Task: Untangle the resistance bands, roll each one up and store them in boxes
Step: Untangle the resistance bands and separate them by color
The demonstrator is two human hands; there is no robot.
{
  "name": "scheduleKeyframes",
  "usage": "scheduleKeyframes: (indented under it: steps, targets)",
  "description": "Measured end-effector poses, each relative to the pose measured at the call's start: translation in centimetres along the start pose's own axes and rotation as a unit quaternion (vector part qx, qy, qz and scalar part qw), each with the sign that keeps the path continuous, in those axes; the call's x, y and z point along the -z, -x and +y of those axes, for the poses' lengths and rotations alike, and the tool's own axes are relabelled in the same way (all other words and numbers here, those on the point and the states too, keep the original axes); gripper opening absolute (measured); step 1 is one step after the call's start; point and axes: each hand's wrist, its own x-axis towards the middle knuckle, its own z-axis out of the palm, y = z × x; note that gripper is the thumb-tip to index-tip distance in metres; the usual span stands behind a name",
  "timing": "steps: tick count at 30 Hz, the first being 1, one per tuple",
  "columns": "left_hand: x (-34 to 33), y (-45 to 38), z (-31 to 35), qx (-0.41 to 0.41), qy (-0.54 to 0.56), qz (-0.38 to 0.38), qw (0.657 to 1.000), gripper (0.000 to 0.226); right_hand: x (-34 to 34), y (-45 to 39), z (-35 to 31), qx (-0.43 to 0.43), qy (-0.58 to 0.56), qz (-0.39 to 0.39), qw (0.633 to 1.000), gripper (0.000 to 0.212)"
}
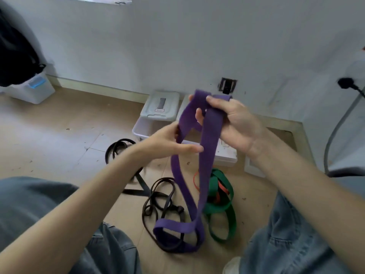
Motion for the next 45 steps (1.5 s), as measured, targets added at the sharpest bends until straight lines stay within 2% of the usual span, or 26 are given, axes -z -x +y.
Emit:
scheduleKeyframes:
  steps: [2,5,7,9,11,13,14,16,17,18,19,20,21,22,23,24,25,28,30,34,37,39,40,41,43,45]
  targets:
    - [-2.4,0.0,-1.3,-0.004,0.074,-0.015,0.997,0.054,-0.9,-0.2,-0.7,0.035,-0.074,-0.018,0.996,0.02]
    - [-6.3,0.8,-3.4,0.01,0.029,-0.026,0.999,0.025,-1.2,-0.7,-1.8,0.086,-0.129,-0.005,0.988,0.02]
    - [-6.7,1.0,-3.7,0.012,0.005,-0.022,1.0,0.017,-0.3,-1.2,-2.2,0.092,-0.119,0.046,0.988,0.018]
    - [-4.9,0.9,-2.6,-0.007,0.022,0.047,0.999,0.023,1.4,-1.6,-2.8,0.083,-0.117,0.125,0.982,0.015]
    - [-1.8,0.8,-0.5,-0.049,0.047,0.151,0.986,0.019,3.3,-1.7,-3.7,0.046,-0.043,0.173,0.983,0.02]
    - [1.0,1.1,2.1,-0.094,0.079,0.198,0.973,0.009,4.7,-1.3,-3.9,-0.069,0.156,0.149,0.974,0.034]
    - [1.9,1.3,3.4,-0.118,0.097,0.198,0.968,0.008,5.2,-0.9,-3.5,-0.146,0.306,0.122,0.933,0.046]
    - [2.3,1.6,5.7,-0.156,0.098,0.176,0.967,0.01,5.7,0.2,-2.4,-0.253,0.587,0.057,0.767,0.064]
    - [2.0,1.6,6.7,-0.17,0.083,0.159,0.969,0.012,6.0,0.4,-2.1,-0.247,0.675,0.043,0.694,0.063]
    - [1.5,1.6,7.6,-0.176,0.079,0.143,0.971,0.013,6.3,0.4,-2.1,-0.198,0.736,0.049,0.646,0.057]
    - [0.8,1.4,8.3,-0.175,0.089,0.132,0.972,0.013,6.7,0.2,-2.1,-0.118,0.765,0.071,0.629,0.053]
    - [0.1,1.1,8.8,-0.17,0.112,0.125,0.971,0.013,6.8,0.1,-2.3,-0.037,0.756,0.081,0.649,0.054]
    - [-0.4,0.6,9.3,-0.163,0.142,0.124,0.969,0.013,6.6,0.1,-2.4,0.004,0.695,0.051,0.717,0.061]
    - [-0.8,0.0,9.7,-0.154,0.18,0.124,0.964,0.012,6.2,0.2,-2.2,0.0,0.59,-0.016,0.807,0.071]
    - [-1.1,-0.7,10.1,-0.144,0.225,0.123,0.956,0.01,5.9,0.2,-1.4,-0.03,0.46,-0.101,0.882,0.081]
    - [-1.3,-1.4,10.5,-0.135,0.275,0.119,0.944,0.011,5.6,0.3,-0.4,-0.065,0.348,-0.156,0.922,0.092]
    - [-1.4,-2.1,10.8,-0.125,0.321,0.117,0.932,0.012,5.3,0.3,0.6,-0.087,0.278,-0.186,0.938,0.098]
    - [-1.1,-4.4,10.7,-0.093,0.404,0.135,0.9,0.026,5.7,-0.4,3.5,-0.082,0.217,-0.199,0.952,0.091]
    - [-0.4,-5.8,9.9,-0.065,0.428,0.159,0.887,0.032,6.1,-1.0,5.1,-0.1,0.239,-0.147,0.955,0.067]
    - [1.4,-8.3,7.2,-0.003,0.456,0.225,0.861,0.03,8.1,-1.4,9.7,-0.114,0.357,-0.063,0.925,0.047]
    - [1.1,-9.5,4.9,0.011,0.498,0.225,0.837,0.031,9.8,-0.7,11.7,-0.103,0.344,0.014,0.933,0.032]
    - [0.9,-10.3,3.6,0.021,0.527,0.233,0.817,0.03,10.6,0.9,11.5,-0.072,0.282,0.105,0.951,0.029]
    - [1.1,-10.6,2.6,0.039,0.511,0.251,0.821,0.029,11.1,1.7,10.9,-0.038,0.218,0.168,0.961,0.03]
    - [1.1,-10.6,1.5,0.074,0.46,0.268,0.843,0.026,11.5,2.6,9.9,0.007,0.14,0.227,0.964,0.031]
    - [0.1,-9.3,-1.6,0.156,0.305,0.247,0.906,0.008,12.1,4.2,6.7,0.105,0.025,0.291,0.95,0.032]
    - [-2.5,-7.4,-5.4,0.182,0.157,0.127,0.962,0.065,12.1,5.2,3.6,0.179,-0.019,0.29,0.94,0.027]
